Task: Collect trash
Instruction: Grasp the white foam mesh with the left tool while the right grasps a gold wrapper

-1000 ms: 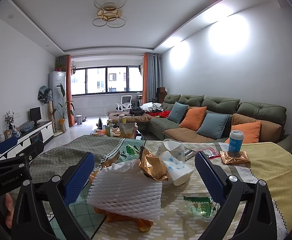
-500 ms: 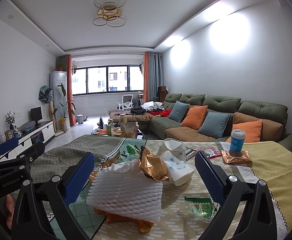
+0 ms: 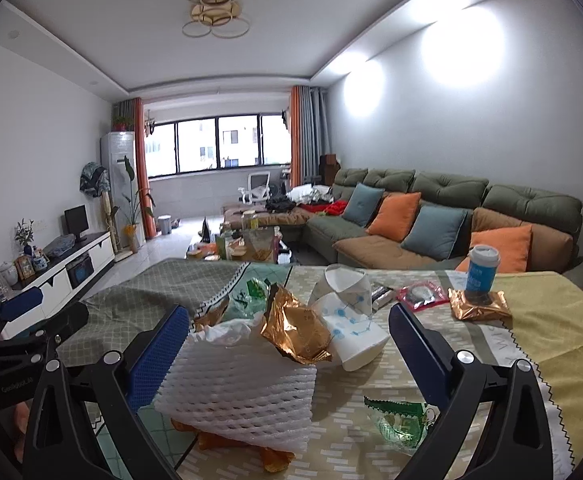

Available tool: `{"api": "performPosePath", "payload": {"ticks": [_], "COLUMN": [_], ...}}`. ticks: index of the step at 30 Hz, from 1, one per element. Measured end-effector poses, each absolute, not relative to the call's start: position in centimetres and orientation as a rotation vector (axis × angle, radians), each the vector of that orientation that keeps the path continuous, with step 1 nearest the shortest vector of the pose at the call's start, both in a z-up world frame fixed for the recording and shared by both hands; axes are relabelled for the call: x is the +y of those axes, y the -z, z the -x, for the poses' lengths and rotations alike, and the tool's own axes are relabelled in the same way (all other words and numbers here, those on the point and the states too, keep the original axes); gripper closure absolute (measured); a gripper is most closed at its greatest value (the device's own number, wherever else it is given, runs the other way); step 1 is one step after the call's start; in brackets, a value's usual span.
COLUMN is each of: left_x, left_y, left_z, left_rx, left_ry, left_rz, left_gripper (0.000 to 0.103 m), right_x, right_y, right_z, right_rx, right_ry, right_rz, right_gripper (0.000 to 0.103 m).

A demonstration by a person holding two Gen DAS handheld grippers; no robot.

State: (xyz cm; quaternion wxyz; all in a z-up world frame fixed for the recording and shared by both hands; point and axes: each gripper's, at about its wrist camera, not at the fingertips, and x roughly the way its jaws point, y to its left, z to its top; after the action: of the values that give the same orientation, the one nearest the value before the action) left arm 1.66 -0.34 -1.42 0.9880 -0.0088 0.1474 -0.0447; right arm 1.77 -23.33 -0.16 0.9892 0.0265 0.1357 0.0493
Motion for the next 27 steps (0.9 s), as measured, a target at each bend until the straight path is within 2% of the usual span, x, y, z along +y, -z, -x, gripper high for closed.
{"api": "performPosePath", "payload": {"ticks": [6,8,12,14,15,17,18,21,24,26,27], "left_x": [-1.6,-1.9,-3.0,-3.5,-3.8,-4.1,-4.3,-4.6,-4.8,-4.7,-4.7], "left_y": [2.8,3.2,4.2,4.8,5.1,5.7,6.0,6.4,7.0,7.3,7.5], "left_z": [-3.5,-3.9,-4.6,-5.0,-5.3,-5.9,-6.2,-6.8,-7.4,-7.8,-7.9], "left_rx": [0.4,0.428,0.491,0.535,0.562,0.601,0.614,0.655,0.703,0.727,0.733], "left_ry": [0.222,0.265,0.391,0.464,0.494,0.543,0.563,0.621,0.675,0.689,0.696], "left_rz": [0.001,0.007,0.025,0.042,0.049,0.07,0.079,0.117,0.165,0.184,0.195], "left_gripper": [0.003,0.003,0.004,0.019,0.022,0.037,0.039,0.051,0.064,0.078,0.08], "right_x": [-23.3,-23.4,-23.7,-23.7,-23.6,-23.8,-23.8,-23.9,-23.9,-23.8,-23.8], "right_y": [1.0,1.1,1.6,1.9,2.1,2.3,2.4,2.6,2.5,2.3,2.1], "right_z": [-3.7,-4.5,-6.0,-6.4,-6.5,-6.8,-6.9,-7.1,-7.5,-7.7,-7.7], "right_rx": [0.364,0.386,0.444,0.465,0.476,0.487,0.489,0.499,0.511,0.509,0.506], "right_ry": [-0.134,-0.147,-0.196,-0.211,-0.225,-0.239,-0.248,-0.267,-0.29,-0.297,-0.301], "right_rz": [-0.045,-0.041,-0.059,-0.051,-0.049,-0.046,-0.045,-0.046,-0.053,-0.049,-0.046], "right_gripper": [0.005,0.011,0.035,0.043,0.049,0.055,0.061,0.071,0.092,0.093,0.093]}}
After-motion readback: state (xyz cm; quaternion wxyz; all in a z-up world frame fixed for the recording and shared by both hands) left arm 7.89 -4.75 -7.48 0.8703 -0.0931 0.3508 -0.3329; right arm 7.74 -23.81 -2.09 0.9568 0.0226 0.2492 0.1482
